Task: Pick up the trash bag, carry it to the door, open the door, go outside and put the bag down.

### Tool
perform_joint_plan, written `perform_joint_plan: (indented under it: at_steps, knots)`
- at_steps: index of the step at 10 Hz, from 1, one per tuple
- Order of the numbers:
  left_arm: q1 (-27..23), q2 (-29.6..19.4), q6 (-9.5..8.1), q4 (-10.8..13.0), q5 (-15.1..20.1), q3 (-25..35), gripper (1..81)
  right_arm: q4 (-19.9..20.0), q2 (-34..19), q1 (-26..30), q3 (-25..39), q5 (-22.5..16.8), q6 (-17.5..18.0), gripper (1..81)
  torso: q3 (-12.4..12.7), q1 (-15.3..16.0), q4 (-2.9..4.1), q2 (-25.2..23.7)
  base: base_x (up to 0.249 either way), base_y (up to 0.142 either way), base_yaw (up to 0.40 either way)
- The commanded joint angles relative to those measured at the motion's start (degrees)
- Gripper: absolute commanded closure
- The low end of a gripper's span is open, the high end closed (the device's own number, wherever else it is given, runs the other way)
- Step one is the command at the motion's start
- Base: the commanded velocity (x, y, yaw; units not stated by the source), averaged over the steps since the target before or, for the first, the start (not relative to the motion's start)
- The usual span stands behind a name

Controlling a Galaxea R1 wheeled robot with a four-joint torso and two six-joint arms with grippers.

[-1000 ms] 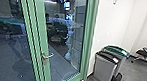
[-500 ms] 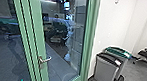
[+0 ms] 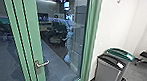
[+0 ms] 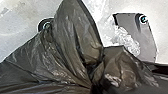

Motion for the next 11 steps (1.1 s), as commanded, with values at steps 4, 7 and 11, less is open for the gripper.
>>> perform_joint_plan:
  at_steps: [4, 7, 11]
  knots:
    - [-2.9, -0.01, 0.25, -0.06, 4.26, -0.02, 81.1, -0.12, 0.36, 2.22, -0.08, -3.34, -0.07, 1.0, 0.0, 0.0, 0.0, 0.0, 0.166, 0.0, 0.0]
    - [-2.89, -0.18, 0.25, -0.06, 4.26, -0.1, 81.1, -0.21, 0.36, 2.3, -0.08, -3.43, -0.07, 1.0, 0.0, 0.0, 0.0, 0.0, 0.14, 0.0, 0.0]
    - [-2.89, -0.1, 0.25, 0.02, 4.26, -0.1, 81.1, -0.21, 0.36, 2.3, -0.08, -3.34, -0.07, 1.0, 0.0, 0.0, 0.0, 0.0, 0.134, 0.0, 0.0]
